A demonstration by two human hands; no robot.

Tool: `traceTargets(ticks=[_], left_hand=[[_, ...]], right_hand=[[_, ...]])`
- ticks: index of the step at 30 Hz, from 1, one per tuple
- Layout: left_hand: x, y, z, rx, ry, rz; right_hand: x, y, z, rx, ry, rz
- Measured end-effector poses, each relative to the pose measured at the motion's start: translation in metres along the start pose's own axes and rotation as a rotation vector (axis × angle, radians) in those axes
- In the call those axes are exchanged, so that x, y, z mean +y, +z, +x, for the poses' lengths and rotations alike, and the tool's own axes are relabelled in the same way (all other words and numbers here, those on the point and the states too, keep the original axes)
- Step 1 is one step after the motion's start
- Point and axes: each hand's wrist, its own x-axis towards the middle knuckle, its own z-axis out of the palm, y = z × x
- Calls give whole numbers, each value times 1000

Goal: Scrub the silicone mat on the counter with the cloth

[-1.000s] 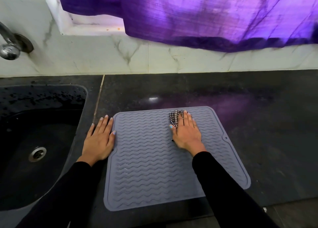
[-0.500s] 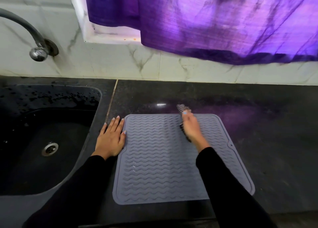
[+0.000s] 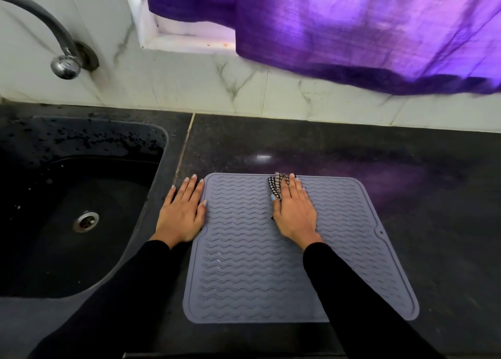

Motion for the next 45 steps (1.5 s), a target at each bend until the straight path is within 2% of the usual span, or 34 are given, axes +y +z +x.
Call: traceTargets(ticks=[2,4,5,6,8,10,12,13,17,22,27,29,31,32,33,34,36,39,41,45], left_hand=[[1,-2,0,-17,-2,-2],[2,-5,-1,-27,-3,1],[2,-5,-1,-25,-6,3],[2,-6,-1,-22,-7,4],[2,-6,-1,-21,-6,2],[2,-6,-1,-22,-9,2],[2,-5,-1,-23,-9,0],[2,-5,-1,-25,-11,-1],[3,-4,-1,-13,-10,-8],[0,1,1,6,-3,15],[1,0,1,-24,-4,11],[1,-3,0,-34,2,4],[1,-4,-1,-38,1,-6],[1,-5,-1,-38,-1,-13],[2,-5,-1,-35,-1,-16],[2,-6,-1,-34,0,-15],[2,-6,-1,-41,-6,-10],[2,-5,-1,-39,-7,-12],[2,-4,0,-35,-8,-23],[2,-1,0,-26,-2,-6]], right_hand=[[3,-10,6,-21,82,269],[4,-26,12,39,272,763],[4,-32,15,94,326,912],[1,-36,17,113,336,941],[-17,-38,11,61,215,756],[-38,-21,2,-16,57,440],[-49,3,-9,24,-74,163],[-48,11,-11,87,-121,100],[-42,15,-9,226,-171,184],[-44,22,-3,175,-169,22],[-47,10,-2,120,-151,100],[-46,-3,4,45,-41,317],[-40,-24,15,-36,202,847],[-37,-34,21,-25,332,1105],[-33,-40,24,16,414,1235],[-34,-44,24,45,425,1220],[-48,-46,13,64,291,983],[-76,-13,-18,-44,-36,384],[-84,13,-29,-8,-167,31],[-75,22,-16,-70,-167,-17]])
